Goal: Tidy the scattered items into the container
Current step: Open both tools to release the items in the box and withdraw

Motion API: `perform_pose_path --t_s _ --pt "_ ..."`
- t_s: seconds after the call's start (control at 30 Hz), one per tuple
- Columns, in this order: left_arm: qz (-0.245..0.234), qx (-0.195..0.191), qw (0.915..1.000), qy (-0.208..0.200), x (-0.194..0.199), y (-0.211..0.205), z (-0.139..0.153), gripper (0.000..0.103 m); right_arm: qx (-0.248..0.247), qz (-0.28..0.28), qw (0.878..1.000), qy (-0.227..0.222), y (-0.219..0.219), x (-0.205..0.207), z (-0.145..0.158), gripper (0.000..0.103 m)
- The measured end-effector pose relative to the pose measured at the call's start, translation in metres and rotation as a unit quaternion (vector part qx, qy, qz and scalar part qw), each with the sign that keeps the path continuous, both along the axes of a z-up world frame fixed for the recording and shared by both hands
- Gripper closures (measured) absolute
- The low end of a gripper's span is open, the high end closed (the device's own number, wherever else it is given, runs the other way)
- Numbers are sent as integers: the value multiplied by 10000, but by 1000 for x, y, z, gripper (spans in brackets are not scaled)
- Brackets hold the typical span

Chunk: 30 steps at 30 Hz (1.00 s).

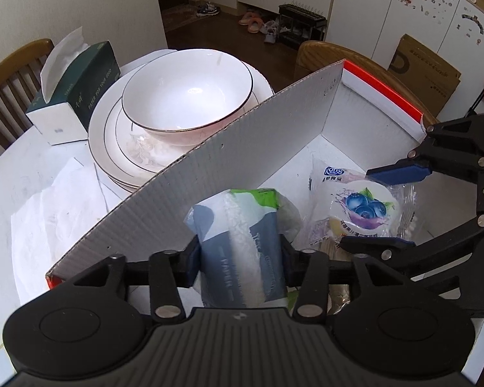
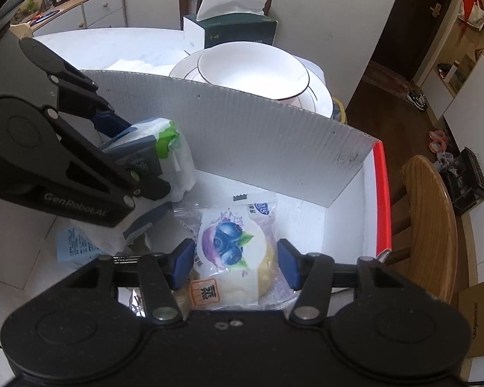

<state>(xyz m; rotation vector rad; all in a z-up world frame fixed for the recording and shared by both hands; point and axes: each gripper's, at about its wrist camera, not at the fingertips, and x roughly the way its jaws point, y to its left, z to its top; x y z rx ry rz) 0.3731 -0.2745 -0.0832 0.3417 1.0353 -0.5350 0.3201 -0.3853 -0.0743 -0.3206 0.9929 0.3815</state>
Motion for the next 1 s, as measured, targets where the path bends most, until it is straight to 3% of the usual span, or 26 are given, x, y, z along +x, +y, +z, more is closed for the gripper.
perform_pose_path --t_s 0.2,0.33,0.43,1.0 --pt "-94 -30 9999 -137 -8 1 6 40 -22 6 10000 -97 0 -4 9 41" --pt "-123 -125 9997 -183 -14 4 12 39 1 74 9999 -132 -1 -9 17 40" --pt "-135 -168 9995 -238 -20 6 17 37 -17 138 9997 -205 -1 -14 23 33" --pt "-82 -681 9964 -503 -60 30 54 36 320 197 9980 -508 -7 -46 61 24"
